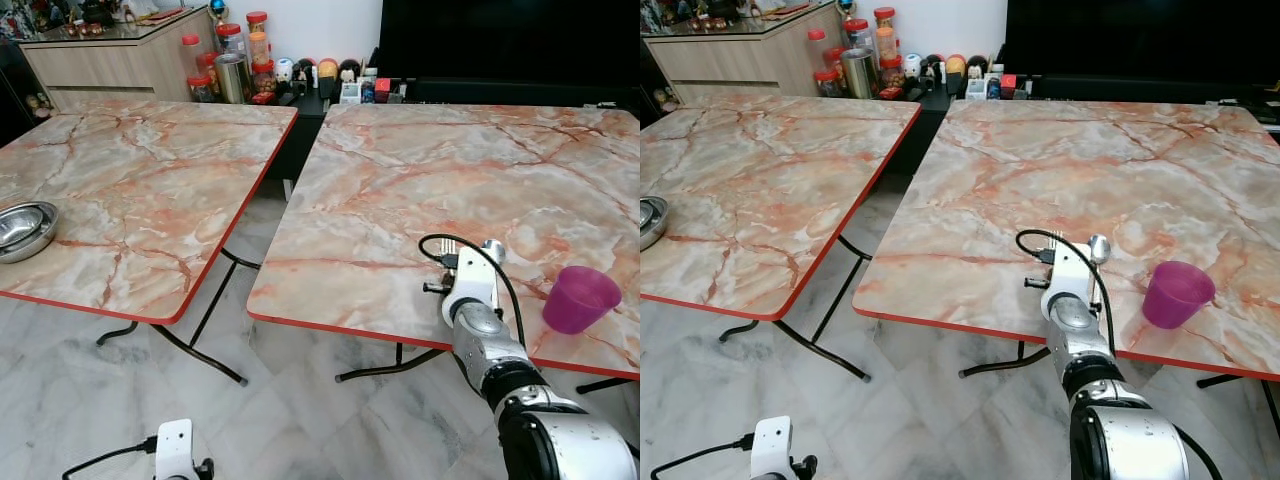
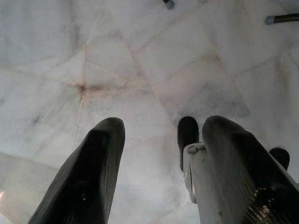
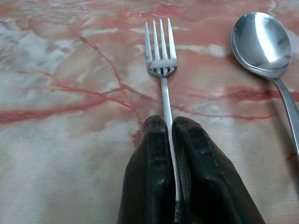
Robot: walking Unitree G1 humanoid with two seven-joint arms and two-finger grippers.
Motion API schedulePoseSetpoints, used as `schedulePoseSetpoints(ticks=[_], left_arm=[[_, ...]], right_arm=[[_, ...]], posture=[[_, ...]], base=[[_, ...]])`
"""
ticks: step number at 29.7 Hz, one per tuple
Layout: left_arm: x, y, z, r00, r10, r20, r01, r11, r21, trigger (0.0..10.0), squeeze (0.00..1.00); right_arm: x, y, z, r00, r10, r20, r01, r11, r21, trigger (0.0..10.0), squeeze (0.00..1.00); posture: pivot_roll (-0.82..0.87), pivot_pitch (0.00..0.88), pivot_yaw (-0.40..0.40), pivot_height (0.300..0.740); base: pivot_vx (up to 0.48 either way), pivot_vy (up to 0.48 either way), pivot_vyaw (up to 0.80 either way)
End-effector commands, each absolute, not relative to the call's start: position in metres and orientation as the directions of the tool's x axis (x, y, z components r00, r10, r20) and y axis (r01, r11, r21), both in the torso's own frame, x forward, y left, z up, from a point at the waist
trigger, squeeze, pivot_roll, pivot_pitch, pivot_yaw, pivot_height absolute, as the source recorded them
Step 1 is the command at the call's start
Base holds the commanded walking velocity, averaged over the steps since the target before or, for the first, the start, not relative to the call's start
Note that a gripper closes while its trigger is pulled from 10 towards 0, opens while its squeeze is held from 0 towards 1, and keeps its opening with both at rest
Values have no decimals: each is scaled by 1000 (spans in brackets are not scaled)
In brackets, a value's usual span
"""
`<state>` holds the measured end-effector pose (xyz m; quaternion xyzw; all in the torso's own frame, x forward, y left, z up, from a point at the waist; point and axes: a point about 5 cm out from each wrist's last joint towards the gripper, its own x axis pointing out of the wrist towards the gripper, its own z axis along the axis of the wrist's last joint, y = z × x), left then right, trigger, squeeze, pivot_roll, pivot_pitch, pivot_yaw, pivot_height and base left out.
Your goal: Setting the table
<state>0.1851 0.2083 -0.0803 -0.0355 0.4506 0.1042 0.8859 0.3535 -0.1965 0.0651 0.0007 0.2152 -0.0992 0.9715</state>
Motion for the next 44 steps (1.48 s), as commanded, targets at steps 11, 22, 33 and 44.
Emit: schedulePoseSetpoints(ticks=[11,22,33,44], left_arm=[[177,212,-83,554,163,-816,-219,975,46,10000,0],[177,215,-83,555,168,-815,-227,973,45,10000,0],[176,216,-83,554,171,-815,-227,973,51,10000,0],[170,214,-86,539,169,-825,-227,973,50,10000,0]], right_arm=[[366,-199,104,969,-211,-128,212,977,-11,10000,0],[359,-188,124,987,-131,88,136,990,-49,10000,0],[364,-181,141,984,-103,145,107,994,-15,10000,0],[364,-179,146,982,-89,169,94,995,-23,10000,0]], posture=[[-52,0,79,740],[-46,0,79,740],[-43,0,73,740],[-42,0,70,740]], base=[[0,0,0],[0,118,0],[0,480,0],[0,480,0]])
